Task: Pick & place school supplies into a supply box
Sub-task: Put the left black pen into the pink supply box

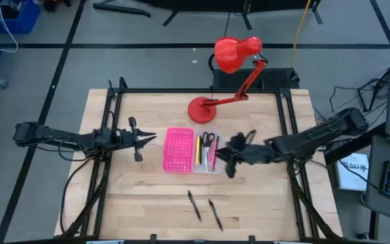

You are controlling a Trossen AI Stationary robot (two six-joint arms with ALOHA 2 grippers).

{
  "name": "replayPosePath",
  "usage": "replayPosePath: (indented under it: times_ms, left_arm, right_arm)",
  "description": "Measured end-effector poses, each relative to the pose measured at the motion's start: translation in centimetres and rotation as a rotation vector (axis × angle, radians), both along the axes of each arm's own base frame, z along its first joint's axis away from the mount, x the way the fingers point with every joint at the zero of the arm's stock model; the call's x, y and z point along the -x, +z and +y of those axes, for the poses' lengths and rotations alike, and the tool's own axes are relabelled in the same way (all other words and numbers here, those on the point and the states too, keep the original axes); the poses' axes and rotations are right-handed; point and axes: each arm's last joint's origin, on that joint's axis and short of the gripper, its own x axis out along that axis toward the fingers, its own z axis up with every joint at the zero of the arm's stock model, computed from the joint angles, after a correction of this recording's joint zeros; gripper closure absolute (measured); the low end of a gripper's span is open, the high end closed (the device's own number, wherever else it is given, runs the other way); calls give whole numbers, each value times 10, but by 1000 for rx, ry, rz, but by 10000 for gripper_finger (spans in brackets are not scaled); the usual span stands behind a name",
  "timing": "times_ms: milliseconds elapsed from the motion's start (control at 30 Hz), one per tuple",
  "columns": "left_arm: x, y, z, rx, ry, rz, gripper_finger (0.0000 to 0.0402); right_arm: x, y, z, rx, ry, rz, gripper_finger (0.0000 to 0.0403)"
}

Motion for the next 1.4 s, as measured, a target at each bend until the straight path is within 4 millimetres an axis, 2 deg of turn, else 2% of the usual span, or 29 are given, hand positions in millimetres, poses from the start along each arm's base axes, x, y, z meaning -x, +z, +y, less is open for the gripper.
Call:
replayPosePath:
  times_ms: [200,333,433,667,833,1200,1267,1400]
  left_arm:
    - [0,0,0,-29,3,1,348]
    - [0,0,0,-53,4,13,348]
    - [0,0,0,-39,4,12,348]
    - [0,-4,0,-81,4,54,348]
    - [0,-4,0,-87,4,58,348]
    - [0,-4,-1,-167,-39,68,348]
    - [0,-4,-1,-154,-37,66,348]
    - [0,-4,-1,-91,-22,56,348]
  right_arm:
    - [39,-32,11,57,46,-78,396]
    - [53,-56,12,193,110,-59,394]
    - [63,-68,7,282,157,-96,401]
    - [102,-73,-10,375,170,-341,402]
    - [121,-76,-23,369,130,-402,402]
    - [128,-68,-27,511,149,-444,403]
    - [128,-68,-27,559,162,-434,403]
    - [131,-66,-25,549,254,-472,403]
